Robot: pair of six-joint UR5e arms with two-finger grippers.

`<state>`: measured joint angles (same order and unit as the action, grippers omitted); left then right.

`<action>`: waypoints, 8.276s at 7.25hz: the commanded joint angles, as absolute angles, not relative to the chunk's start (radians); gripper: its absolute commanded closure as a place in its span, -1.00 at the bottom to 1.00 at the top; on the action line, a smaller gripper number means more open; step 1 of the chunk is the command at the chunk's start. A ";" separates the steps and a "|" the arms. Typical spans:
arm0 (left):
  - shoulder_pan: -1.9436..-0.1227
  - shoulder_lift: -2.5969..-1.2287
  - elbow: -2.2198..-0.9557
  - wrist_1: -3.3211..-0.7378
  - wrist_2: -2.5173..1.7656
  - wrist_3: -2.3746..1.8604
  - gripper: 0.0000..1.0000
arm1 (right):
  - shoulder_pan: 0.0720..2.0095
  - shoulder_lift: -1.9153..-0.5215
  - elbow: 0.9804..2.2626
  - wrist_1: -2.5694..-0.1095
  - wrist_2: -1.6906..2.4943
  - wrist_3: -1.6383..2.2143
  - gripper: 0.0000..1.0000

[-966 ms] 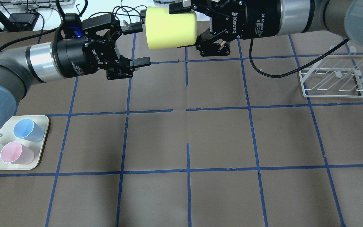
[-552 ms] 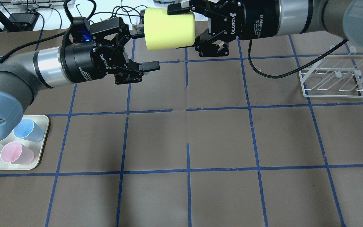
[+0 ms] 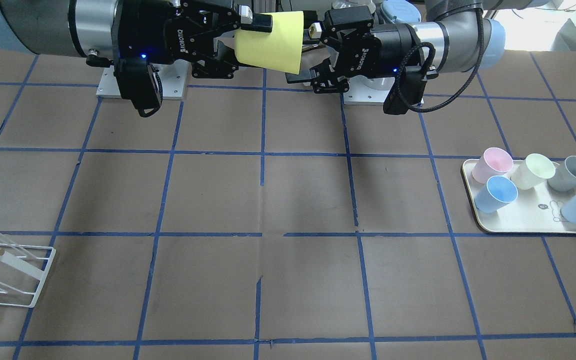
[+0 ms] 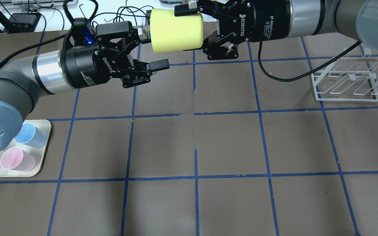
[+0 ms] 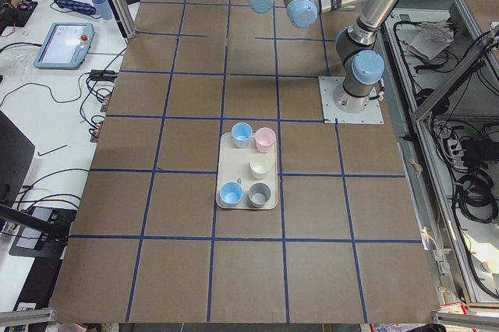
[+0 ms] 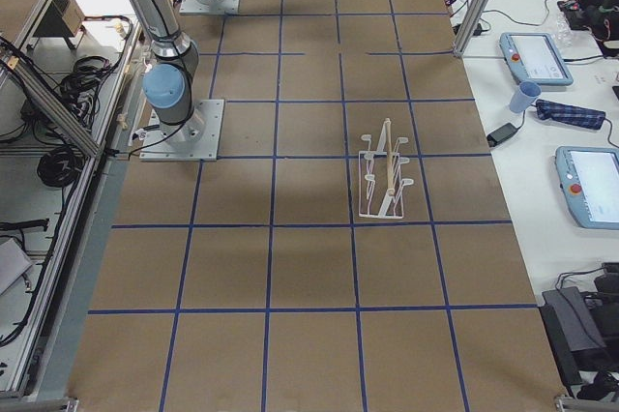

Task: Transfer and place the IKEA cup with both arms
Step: 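Close the left gripper on the yellow cup while the right gripper holds it, then open and withdraw the right gripper while the left gripper carries the cup away, then lower the yellow cup into the empty tray slot with the left gripper, then open the left gripper and lift it off the yellow cup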

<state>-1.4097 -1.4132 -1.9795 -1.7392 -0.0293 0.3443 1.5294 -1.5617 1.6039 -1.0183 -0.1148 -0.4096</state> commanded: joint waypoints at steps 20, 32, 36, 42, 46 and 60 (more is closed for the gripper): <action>-1.408 -1.382 -1.965 -1.709 0.029 0.302 1.00 | 1.427 -1.485 1.358 -1.042 -0.451 -0.223 -1.00; -0.992 -1.472 -1.818 -1.468 1.462 0.609 1.00 | 1.589 -1.491 1.443 -1.508 -1.592 0.127 -1.00; -0.721 -1.653 -1.696 -1.395 1.459 1.056 1.00 | 1.595 -1.543 1.539 -1.661 -1.592 0.120 -1.00; -0.680 -1.982 -1.612 -1.158 1.443 1.318 1.00 | 1.594 -1.545 1.539 -1.661 -1.589 0.115 -1.00; -0.680 -2.025 -1.628 -1.155 1.414 1.319 1.00 | 1.594 -1.545 1.540 -1.660 -1.589 0.115 -1.00; -0.715 -1.930 -1.528 -1.352 1.428 1.226 -0.79 | 1.594 -1.545 1.536 -1.661 -1.588 0.120 -1.00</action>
<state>-0.6934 -1.9728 -1.5830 -1.2468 1.4279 1.2792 1.5942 -1.5447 1.5358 -1.6613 -1.5877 0.1197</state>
